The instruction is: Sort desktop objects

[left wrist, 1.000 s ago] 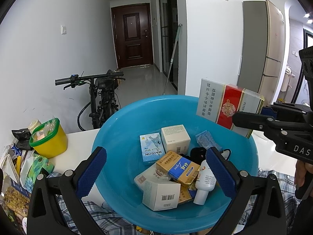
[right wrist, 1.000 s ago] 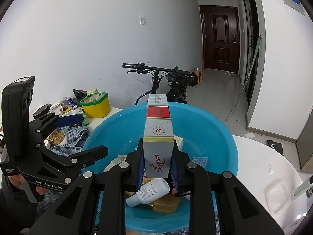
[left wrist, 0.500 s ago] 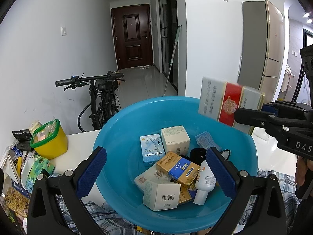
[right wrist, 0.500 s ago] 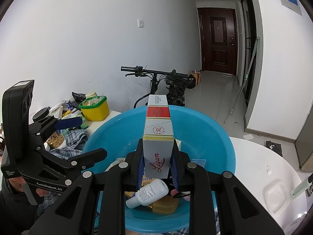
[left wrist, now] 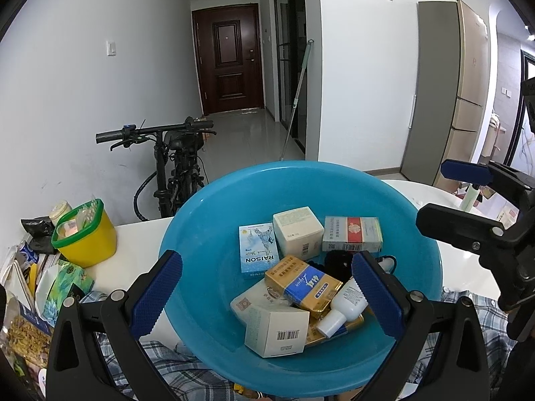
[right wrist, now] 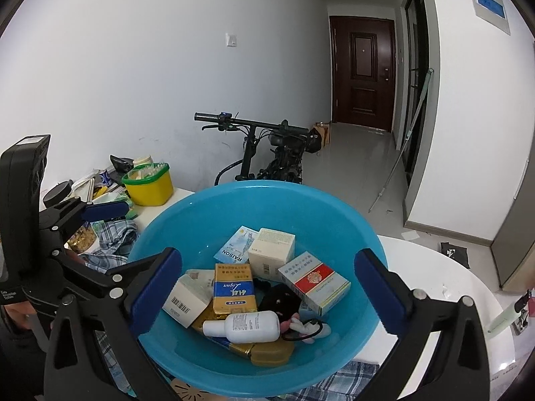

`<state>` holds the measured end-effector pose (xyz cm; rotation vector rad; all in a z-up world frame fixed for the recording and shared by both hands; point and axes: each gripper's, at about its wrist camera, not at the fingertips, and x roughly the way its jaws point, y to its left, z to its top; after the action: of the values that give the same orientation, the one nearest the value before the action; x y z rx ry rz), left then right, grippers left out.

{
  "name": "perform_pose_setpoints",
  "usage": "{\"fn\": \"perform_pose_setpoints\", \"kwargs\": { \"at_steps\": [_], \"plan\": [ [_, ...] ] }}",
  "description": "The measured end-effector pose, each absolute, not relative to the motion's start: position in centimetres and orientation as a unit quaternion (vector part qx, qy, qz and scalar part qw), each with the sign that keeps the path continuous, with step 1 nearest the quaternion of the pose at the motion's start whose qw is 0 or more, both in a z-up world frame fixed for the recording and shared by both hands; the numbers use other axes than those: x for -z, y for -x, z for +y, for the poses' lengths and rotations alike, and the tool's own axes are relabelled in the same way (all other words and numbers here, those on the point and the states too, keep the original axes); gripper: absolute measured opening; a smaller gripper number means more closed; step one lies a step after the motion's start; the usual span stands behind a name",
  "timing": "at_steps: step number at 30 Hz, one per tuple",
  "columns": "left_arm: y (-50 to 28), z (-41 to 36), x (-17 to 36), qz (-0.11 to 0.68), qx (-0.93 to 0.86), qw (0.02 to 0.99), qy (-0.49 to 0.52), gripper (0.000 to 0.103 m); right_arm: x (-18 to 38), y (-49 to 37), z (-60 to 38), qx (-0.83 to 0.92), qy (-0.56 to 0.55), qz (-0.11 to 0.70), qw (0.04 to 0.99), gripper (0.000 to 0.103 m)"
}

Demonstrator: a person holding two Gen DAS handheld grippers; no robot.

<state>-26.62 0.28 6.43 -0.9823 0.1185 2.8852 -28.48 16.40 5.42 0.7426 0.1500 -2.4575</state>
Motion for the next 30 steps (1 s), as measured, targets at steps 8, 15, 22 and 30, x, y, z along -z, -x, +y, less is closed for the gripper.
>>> {"fn": "perform_pose_setpoints", "kwargs": {
  "at_steps": [8,15,22,30],
  "plan": [
    [26.7,0.3,-6.3,0.038,-0.944,0.047,0.323,0.103,-5.6,28.3,16.2,0.916,-0.277,0.061,0.283,0.103],
    [27.0,0.0,-5.9,0.035,-0.942,0.041,0.333,0.103,-5.3,27.9,15.2,0.915,-0.278,0.089,0.277,0.103],
    [25.8,-0.2,-7.6,0.032,-0.950,0.045,0.309,0.103,-7.1,25.5,14.8,0.927,-0.250,0.103,0.260,0.103],
    [24.1,-0.6,-9.9,0.017,-0.956,0.068,0.285,0.103,-8.1,20.4,17.2,0.937,-0.249,0.084,0.230,0.103]
  ]
}}
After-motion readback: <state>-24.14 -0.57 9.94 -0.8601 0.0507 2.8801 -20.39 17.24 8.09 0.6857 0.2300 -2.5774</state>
